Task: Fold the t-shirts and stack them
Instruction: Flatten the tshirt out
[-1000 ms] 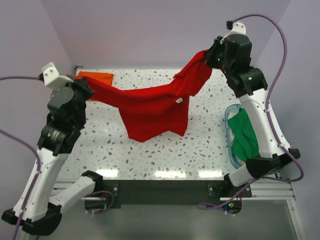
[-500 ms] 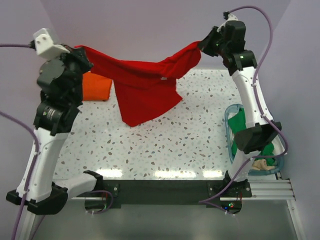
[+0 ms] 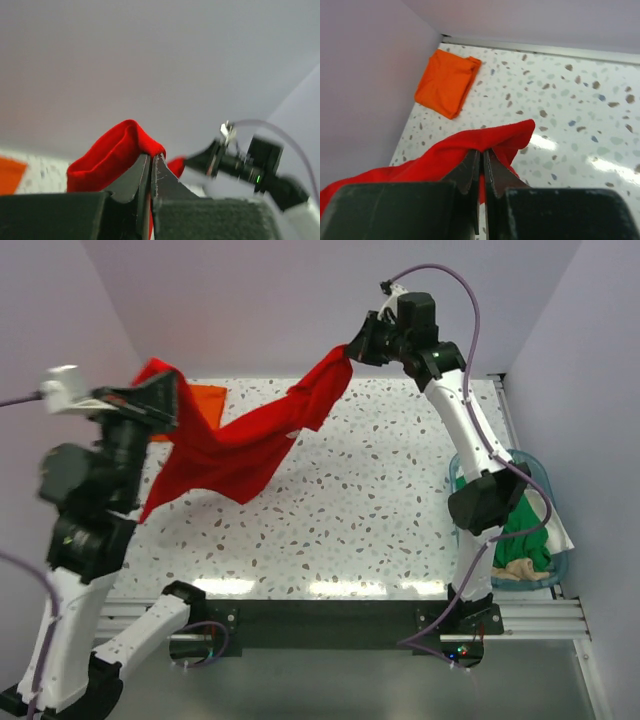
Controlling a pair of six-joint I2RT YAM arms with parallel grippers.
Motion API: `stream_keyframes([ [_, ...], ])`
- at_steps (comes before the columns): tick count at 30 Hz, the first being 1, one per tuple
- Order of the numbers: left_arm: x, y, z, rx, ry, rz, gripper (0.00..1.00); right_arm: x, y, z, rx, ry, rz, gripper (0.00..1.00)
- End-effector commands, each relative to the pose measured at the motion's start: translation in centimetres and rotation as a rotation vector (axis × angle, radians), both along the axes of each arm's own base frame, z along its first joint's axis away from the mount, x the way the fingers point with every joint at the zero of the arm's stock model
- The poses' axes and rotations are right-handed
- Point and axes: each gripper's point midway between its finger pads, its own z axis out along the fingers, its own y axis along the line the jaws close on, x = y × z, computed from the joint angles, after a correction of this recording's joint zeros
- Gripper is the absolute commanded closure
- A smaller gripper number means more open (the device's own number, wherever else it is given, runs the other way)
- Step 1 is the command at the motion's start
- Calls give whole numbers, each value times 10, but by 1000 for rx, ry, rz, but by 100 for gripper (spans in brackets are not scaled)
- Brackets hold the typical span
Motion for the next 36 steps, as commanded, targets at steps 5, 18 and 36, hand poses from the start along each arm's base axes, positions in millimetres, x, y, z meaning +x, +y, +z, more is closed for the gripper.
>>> stream_keyframes([
  [5, 49, -178, -283, -128, 518, -588, 100, 67, -99, -113, -72, 243, -183, 63],
  [18, 33, -263, -369, -32, 684, -739, 40, -83, -97, -207, -79, 396, -257, 24],
  [36, 60, -4, -447, -151, 1017, 176, 31, -222, -12, -320, -222, 484, -77, 42],
])
